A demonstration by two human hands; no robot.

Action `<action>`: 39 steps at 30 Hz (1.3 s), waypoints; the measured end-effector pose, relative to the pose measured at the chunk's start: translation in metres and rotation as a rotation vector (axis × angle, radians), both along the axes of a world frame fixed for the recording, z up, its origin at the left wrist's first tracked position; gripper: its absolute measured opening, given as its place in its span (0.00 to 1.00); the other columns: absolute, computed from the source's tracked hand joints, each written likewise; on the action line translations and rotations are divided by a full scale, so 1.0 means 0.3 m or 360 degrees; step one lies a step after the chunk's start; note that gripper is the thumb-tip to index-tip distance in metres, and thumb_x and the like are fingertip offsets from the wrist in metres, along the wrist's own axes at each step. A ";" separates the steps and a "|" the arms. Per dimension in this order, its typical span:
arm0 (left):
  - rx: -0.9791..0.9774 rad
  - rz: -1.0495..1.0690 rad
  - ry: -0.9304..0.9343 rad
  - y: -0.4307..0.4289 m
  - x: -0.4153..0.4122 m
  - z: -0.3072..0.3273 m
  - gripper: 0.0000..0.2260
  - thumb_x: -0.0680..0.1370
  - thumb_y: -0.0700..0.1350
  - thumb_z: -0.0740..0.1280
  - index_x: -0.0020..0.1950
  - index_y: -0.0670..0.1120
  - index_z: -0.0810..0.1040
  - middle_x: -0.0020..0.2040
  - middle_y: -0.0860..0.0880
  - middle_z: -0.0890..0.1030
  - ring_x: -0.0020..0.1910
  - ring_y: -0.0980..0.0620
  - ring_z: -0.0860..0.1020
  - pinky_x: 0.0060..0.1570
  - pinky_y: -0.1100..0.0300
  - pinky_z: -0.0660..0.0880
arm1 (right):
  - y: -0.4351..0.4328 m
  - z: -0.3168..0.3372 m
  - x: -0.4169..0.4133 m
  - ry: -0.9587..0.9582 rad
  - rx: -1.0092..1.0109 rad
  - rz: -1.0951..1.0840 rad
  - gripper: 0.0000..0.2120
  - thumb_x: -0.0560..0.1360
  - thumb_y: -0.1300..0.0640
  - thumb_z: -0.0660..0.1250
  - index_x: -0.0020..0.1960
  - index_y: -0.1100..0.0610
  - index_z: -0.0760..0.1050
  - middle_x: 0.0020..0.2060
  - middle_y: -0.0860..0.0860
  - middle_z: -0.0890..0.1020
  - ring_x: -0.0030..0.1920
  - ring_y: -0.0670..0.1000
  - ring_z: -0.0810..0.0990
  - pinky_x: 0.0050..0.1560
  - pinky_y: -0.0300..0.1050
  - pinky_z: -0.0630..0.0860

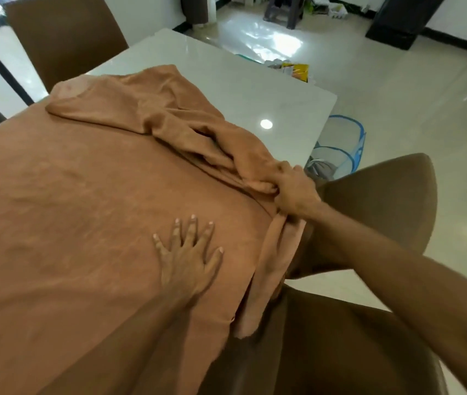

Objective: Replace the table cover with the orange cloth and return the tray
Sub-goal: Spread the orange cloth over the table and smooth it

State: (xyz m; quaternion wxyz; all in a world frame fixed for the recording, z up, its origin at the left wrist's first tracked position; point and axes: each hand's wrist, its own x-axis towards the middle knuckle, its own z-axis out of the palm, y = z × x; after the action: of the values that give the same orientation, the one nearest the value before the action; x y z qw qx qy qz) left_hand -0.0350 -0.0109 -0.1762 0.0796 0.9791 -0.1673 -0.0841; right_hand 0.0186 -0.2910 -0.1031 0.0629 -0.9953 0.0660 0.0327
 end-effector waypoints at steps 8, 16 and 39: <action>0.0020 -0.0019 0.0027 -0.001 0.007 -0.002 0.31 0.78 0.70 0.41 0.80 0.63 0.44 0.82 0.52 0.44 0.81 0.44 0.41 0.71 0.30 0.36 | -0.305 0.185 0.270 -0.0612 -0.0152 -0.0354 0.35 0.70 0.65 0.62 0.76 0.50 0.66 0.75 0.61 0.65 0.72 0.65 0.65 0.70 0.65 0.66; -0.0161 -0.0012 0.0077 0.042 0.024 0.013 0.27 0.80 0.65 0.52 0.79 0.60 0.58 0.82 0.53 0.53 0.81 0.48 0.47 0.74 0.33 0.42 | 0.110 -0.074 0.137 -0.0542 0.0580 -0.0243 0.21 0.74 0.56 0.63 0.67 0.52 0.76 0.66 0.57 0.74 0.66 0.58 0.72 0.66 0.57 0.71; 0.0041 0.0708 0.0035 1.263 -0.764 -0.012 0.28 0.80 0.67 0.46 0.80 0.63 0.49 0.82 0.53 0.49 0.81 0.46 0.47 0.71 0.30 0.44 | 1.475 -0.250 -0.807 0.0104 0.0163 0.0662 0.33 0.80 0.31 0.46 0.81 0.42 0.53 0.82 0.53 0.51 0.82 0.59 0.47 0.78 0.66 0.42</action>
State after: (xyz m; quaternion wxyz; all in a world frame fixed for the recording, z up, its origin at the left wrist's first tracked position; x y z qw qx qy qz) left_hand -0.2642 0.3680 -0.1797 0.0855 0.9918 0.0546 -0.0773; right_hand -0.2236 0.1515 -0.1783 0.1032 -0.9814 -0.1405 0.0804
